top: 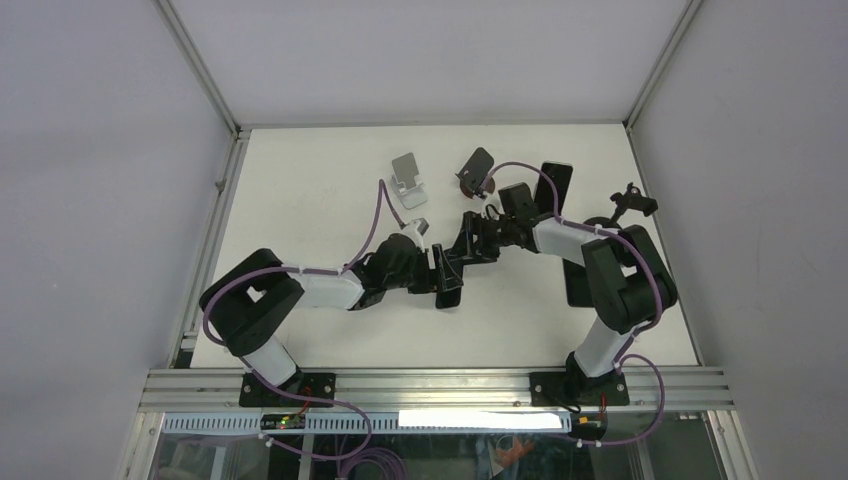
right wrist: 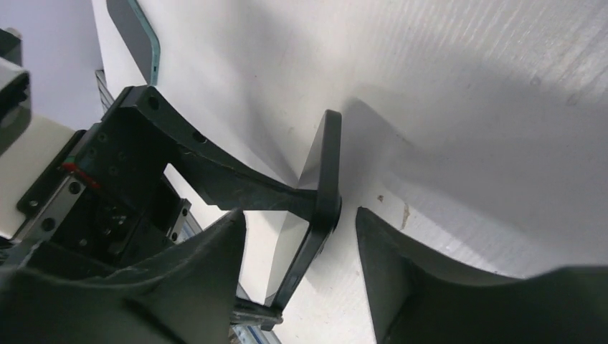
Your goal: Place the phone on the phone stand
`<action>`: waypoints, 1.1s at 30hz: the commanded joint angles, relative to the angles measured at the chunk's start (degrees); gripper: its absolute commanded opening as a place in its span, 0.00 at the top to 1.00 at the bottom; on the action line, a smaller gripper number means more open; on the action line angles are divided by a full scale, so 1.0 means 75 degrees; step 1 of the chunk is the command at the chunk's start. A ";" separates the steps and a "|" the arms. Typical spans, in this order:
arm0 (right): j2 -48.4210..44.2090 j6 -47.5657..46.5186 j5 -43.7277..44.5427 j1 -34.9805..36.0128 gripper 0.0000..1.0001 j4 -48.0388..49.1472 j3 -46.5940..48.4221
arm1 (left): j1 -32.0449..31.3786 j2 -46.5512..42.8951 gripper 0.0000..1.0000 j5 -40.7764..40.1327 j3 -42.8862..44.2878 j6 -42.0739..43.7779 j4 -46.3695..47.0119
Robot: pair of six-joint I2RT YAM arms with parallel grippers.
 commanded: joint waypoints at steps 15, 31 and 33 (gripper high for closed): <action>-0.0055 0.0242 -0.0550 0.0053 1.00 -0.0067 0.0477 | -0.0256 -0.0343 0.18 0.0499 -0.0485 0.0346 0.0821; -0.1341 -0.0238 -0.3330 -0.0577 1.00 0.0549 0.0585 | -0.0234 -0.2758 0.06 0.0978 -0.2367 0.0935 0.3020; -0.1549 -0.0126 -0.3887 -0.0682 1.00 0.1049 0.0504 | -0.0211 -0.2822 0.06 0.1134 -0.2459 0.0861 0.3554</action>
